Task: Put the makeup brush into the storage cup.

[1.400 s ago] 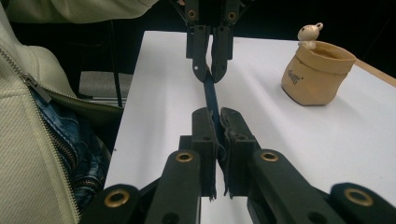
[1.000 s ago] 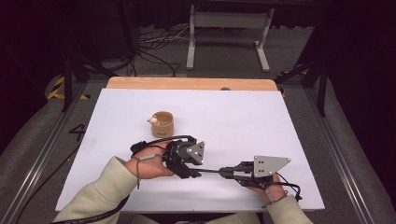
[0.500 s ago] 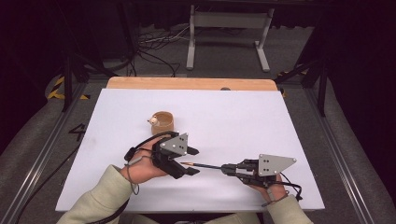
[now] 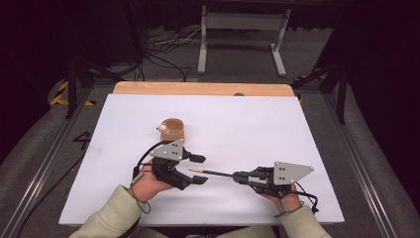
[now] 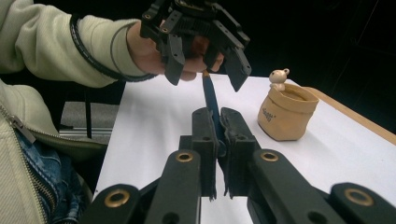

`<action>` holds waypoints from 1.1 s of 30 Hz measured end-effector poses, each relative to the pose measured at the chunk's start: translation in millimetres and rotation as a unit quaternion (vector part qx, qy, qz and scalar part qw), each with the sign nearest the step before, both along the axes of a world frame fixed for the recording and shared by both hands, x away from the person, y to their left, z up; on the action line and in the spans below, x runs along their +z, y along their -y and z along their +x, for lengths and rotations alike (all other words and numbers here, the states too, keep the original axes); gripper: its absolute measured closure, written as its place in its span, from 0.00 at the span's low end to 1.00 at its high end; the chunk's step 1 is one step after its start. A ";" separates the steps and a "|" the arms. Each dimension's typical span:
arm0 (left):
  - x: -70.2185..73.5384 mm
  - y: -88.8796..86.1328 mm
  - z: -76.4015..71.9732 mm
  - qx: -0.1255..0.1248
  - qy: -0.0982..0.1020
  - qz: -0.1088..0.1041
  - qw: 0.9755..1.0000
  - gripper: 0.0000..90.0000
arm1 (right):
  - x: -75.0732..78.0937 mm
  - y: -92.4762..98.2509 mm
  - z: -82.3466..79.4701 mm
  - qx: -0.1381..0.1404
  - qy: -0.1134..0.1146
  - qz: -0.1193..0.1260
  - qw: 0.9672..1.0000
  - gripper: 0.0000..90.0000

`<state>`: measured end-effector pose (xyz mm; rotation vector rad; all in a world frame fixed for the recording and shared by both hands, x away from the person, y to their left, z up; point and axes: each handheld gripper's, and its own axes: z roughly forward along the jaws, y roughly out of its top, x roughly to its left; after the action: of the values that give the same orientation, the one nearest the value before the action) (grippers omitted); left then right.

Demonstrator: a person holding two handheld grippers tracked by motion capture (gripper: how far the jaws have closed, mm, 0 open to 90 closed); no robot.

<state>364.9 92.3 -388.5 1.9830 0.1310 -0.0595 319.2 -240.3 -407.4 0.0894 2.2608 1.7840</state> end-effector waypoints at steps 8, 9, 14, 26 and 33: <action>-6.1 -4.9 0.7 -0.005 -0.007 -0.045 0.999 0.42 | 0.6 1.2 0.3 -0.005 -0.001 0.013 1.000 0.95; -7.1 -5.3 0.9 -0.003 -0.008 -0.050 0.999 0.42 | 0.6 1.5 0.3 -0.005 -0.002 0.016 1.000 0.95; -10.6 -7.1 2.7 -0.009 -0.024 -0.054 0.998 0.52 | 0.1 1.9 0.5 -0.007 -0.002 0.021 1.000 0.95; -8.1 -14.3 4.9 -0.015 -0.047 -0.075 0.996 0.76 | 0.2 1.6 -0.1 -0.003 0.003 0.028 1.000 0.95; -7.7 -17.3 6.1 -0.021 -0.042 -0.082 0.996 0.85 | -0.2 1.3 0.2 0.004 0.004 0.032 0.999 0.95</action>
<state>371.1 109.5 -396.2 1.8189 0.1352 -0.1752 319.5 -241.6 -407.6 0.0856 2.2016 1.8589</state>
